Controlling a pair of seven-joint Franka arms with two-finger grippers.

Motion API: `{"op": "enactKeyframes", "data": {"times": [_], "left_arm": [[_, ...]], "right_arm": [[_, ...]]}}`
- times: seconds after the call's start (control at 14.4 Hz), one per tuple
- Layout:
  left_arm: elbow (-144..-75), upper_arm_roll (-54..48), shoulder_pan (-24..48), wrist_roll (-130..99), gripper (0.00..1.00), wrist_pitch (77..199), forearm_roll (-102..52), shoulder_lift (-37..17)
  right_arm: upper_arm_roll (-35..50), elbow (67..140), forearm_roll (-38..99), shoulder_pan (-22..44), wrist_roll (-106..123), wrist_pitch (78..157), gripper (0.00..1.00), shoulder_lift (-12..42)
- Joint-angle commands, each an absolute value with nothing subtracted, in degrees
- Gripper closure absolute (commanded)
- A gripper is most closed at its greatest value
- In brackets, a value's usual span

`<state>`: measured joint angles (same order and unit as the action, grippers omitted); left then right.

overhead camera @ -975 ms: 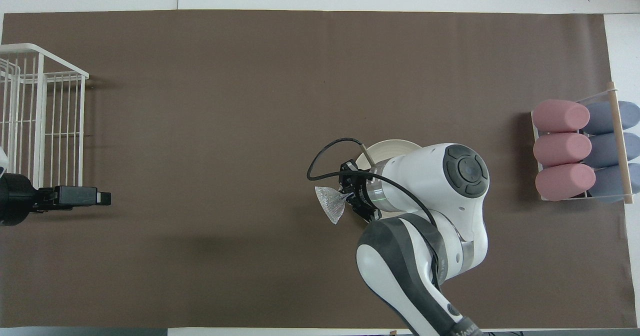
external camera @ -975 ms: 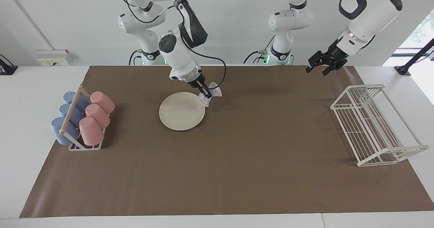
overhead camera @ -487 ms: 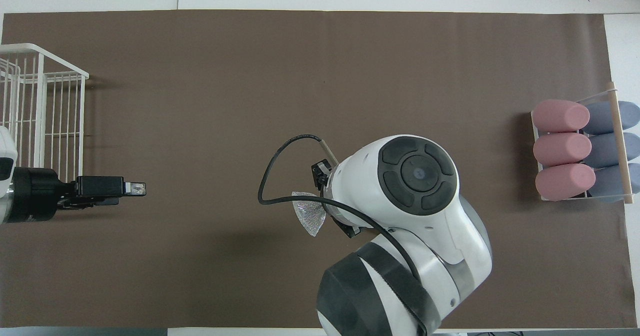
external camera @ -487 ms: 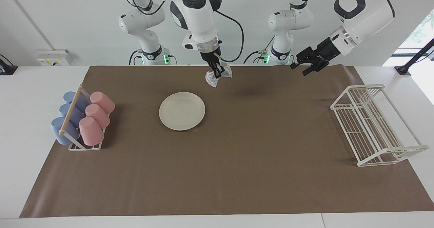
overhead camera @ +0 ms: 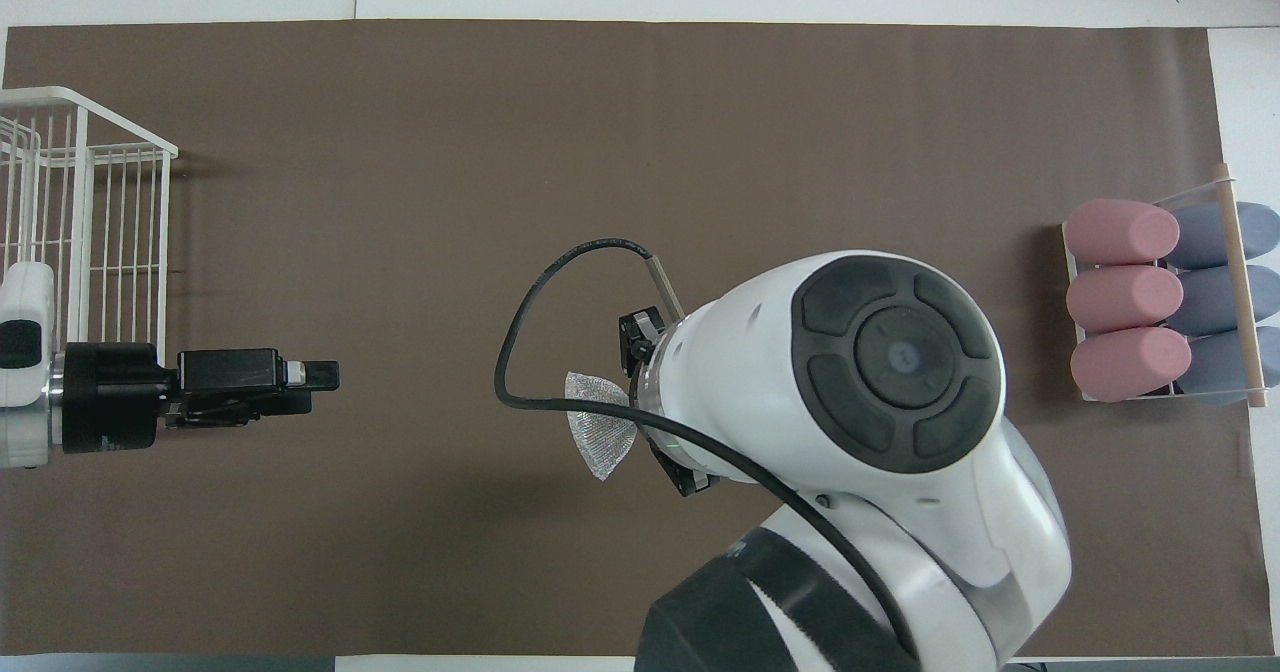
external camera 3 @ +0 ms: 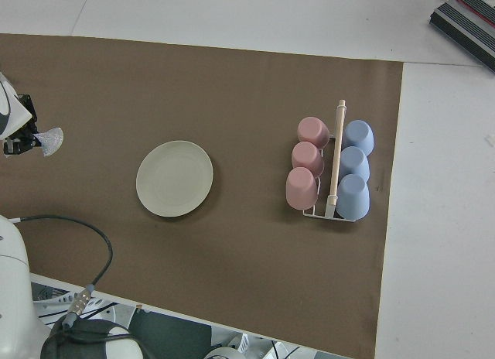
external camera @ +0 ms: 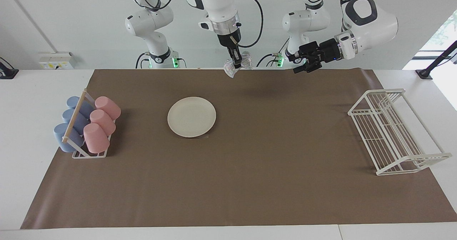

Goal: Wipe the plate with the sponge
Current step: 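Grasp the scrubber with the left gripper from the right gripper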

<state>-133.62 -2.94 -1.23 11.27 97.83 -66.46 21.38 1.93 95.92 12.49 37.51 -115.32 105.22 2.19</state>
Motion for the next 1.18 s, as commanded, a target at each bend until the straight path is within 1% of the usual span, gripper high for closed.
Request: {"op": "enactKeyframes", "data": {"times": [0.0,0.14,0.21,0.56,0.7,0.77,1.11], "left_arm": [[-137.7,-2.2,2.7,16.1,0.0,98.1,-72.6,23.6],[-138.5,-2.2,5.1,21.9,0.0,98.2,-74.1,22.6],[-138.4,-2.2,7.0,22.3,0.0,98.9,-75.0,21.5],[-138.3,-2.3,10.9,24.4,0.0,101.9,-75.3,20.0],[-138.3,-2.2,11.2,24.4,0.24,102.4,-75.8,19.7],[-138.2,-2.2,11.2,24.3,0.27,102.6,-77.2,19.6],[-137.9,-2.3,11.3,24.0,0.27,105.4,-77.7,19.3]], "right_arm": [[2.0,93.0,10.4,40.4,-122.1,106.7,1.0,5.8],[2.0,89.7,8.0,41.7,-124.5,106.5,1.0,8.3],[2.0,89.2,7.9,41.8,-124.8,106.5,1.0,8.8],[2.0,88.9,7.2,41.8,-124.8,106.2,1.0,8.9],[2.0,88.9,7.2,41.8,-124.8,106.2,1.0,8.9],[2.0,88.9,7.2,41.8,-124.8,106.2,1.0,8.9],[2.0,88.9,7.1,41.7,-124.8,106.1,1.0,8.9]]}}
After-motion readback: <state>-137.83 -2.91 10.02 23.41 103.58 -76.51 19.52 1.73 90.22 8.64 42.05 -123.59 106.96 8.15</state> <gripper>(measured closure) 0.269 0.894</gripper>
